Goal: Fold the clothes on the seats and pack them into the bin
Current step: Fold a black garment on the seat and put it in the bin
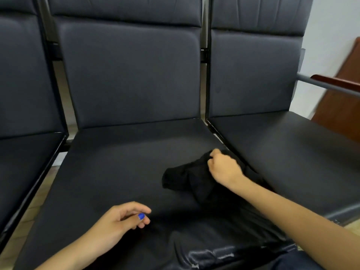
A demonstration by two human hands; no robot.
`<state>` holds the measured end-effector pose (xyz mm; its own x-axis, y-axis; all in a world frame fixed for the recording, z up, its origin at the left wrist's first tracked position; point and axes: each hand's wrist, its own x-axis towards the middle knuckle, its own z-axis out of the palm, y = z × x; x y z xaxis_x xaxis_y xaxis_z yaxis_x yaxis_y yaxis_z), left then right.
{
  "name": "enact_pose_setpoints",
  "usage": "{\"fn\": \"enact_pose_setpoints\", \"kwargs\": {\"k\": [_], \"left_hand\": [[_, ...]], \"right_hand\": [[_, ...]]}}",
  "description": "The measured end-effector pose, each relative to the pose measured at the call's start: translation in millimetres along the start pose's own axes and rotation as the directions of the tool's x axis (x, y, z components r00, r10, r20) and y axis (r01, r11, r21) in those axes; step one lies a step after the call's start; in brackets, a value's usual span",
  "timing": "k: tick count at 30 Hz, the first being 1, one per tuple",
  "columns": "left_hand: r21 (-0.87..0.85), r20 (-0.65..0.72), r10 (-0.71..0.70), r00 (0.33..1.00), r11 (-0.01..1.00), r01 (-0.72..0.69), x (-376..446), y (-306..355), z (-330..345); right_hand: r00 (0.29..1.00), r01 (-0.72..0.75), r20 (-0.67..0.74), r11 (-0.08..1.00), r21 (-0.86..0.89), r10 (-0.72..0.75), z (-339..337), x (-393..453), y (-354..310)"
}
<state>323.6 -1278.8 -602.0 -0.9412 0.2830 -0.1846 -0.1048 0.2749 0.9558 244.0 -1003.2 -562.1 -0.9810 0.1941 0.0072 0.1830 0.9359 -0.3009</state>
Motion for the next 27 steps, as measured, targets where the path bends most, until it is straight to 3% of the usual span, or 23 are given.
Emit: {"fn": "enact_pose_setpoints", "kwargs": {"k": [3,5,7,8,11,13,15,19,21,24,27], "left_hand": [[-0.057,-0.08,-0.01,0.997,0.998,0.006,0,0,2],[-0.095,-0.175,-0.015,0.985,0.996,-0.002,0,0,2],[-0.012,-0.239,0.032,0.97,0.999,-0.036,-1,-1,-3],[0.112,-0.247,0.092,0.965,0.992,-0.065,-3,-2,-8],[0.452,-0.12,0.183,0.976,0.885,-0.11,-9,-1,-26],[0.426,-0.089,0.1,0.991,0.903,-0.053,-14,4,-37],[0.321,-0.097,0.111,0.989,0.944,-0.075,-17,7,-50],[0.198,-0.071,0.115,0.991,0.975,-0.099,-27,7,-66],[0.099,-0.117,0.135,0.984,0.987,-0.124,-30,10,-69],[-0.02,-0.219,0.184,0.958,0.981,-0.193,-38,20,-72],[-0.1,-0.146,0.233,0.961,0.963,-0.249,-48,32,-73]], "right_hand": [[0.958,0.031,0.27,0.975,0.222,-0.092,21,-35,-44],[0.902,0.145,0.369,0.963,0.226,-0.222,32,-55,-72],[0.83,0.289,0.433,0.935,0.203,-0.351,40,-69,-95],[0.787,0.318,0.463,0.912,0.261,-0.407,42,-75,-105],[0.649,0.173,0.551,0.807,0.564,-0.525,49,-90,-131],[0.61,0.065,0.56,0.741,0.669,-0.56,46,-92,-140],[0.589,-0.024,0.534,0.648,0.761,-0.606,36,-89,-141],[0.653,-0.235,0.422,0.362,0.902,-0.629,4,-78,-137],[0.727,-0.238,0.336,0.239,0.941,-0.599,-9,-68,-129],[0.818,-0.126,0.221,0.209,0.97,-0.532,-25,-57,-118],[0.886,-0.008,0.115,0.233,0.972,-0.449,-33,-55,-118]]}}
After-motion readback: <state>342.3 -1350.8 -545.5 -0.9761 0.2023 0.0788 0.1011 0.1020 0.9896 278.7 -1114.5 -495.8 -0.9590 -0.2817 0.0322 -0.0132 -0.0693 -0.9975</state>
